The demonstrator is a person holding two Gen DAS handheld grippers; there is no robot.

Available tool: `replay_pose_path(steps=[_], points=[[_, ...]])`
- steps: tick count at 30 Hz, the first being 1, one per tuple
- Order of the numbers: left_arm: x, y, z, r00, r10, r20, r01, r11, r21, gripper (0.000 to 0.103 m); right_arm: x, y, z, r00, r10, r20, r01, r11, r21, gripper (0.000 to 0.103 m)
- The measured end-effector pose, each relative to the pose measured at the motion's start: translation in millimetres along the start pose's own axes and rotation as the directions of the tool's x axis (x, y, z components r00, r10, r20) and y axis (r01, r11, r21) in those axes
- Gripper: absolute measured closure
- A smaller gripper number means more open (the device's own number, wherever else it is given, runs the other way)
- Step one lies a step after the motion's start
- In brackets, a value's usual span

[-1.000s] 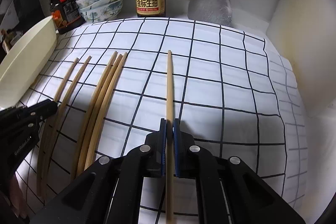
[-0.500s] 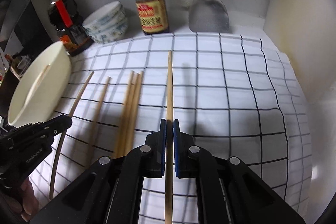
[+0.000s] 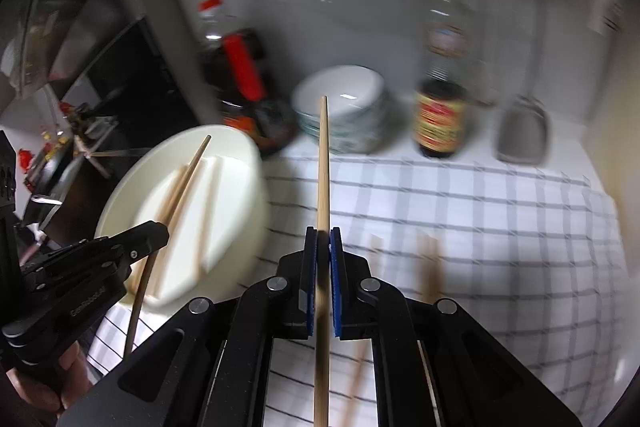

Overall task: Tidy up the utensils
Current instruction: 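Carry both held chopsticks into the white oval dish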

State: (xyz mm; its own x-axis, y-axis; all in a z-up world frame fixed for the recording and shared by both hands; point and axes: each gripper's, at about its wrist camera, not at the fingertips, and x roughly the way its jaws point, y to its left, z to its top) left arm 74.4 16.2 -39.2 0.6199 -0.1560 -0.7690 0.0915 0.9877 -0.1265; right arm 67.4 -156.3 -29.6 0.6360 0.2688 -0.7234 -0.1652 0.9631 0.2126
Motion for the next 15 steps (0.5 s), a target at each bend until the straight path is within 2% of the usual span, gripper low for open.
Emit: replay_pose_path(steps=[8, 11, 15], points=[[9, 86, 29, 0.997, 0.081, 0.012, -0.080, 0.994, -0.068, 0.096, 52, 85, 33, 0.995, 0.094, -0.031, -0.096, 0.994, -0.061, 0.097], [20, 107, 35, 0.997, 0.083, 0.001, -0.082, 0.994, -0.075, 0.096, 80, 108, 38, 0.991, 0.113, -0.073, -0.117, 0.992, -0.055, 0.097], [38, 121, 37, 0.998, 0.058, -0.024, -0.060, 0.995, -0.074, 0.096, 107, 120, 39, 0.986, 0.112, -0.126, -0.116, 0.993, -0.021, 0.097]])
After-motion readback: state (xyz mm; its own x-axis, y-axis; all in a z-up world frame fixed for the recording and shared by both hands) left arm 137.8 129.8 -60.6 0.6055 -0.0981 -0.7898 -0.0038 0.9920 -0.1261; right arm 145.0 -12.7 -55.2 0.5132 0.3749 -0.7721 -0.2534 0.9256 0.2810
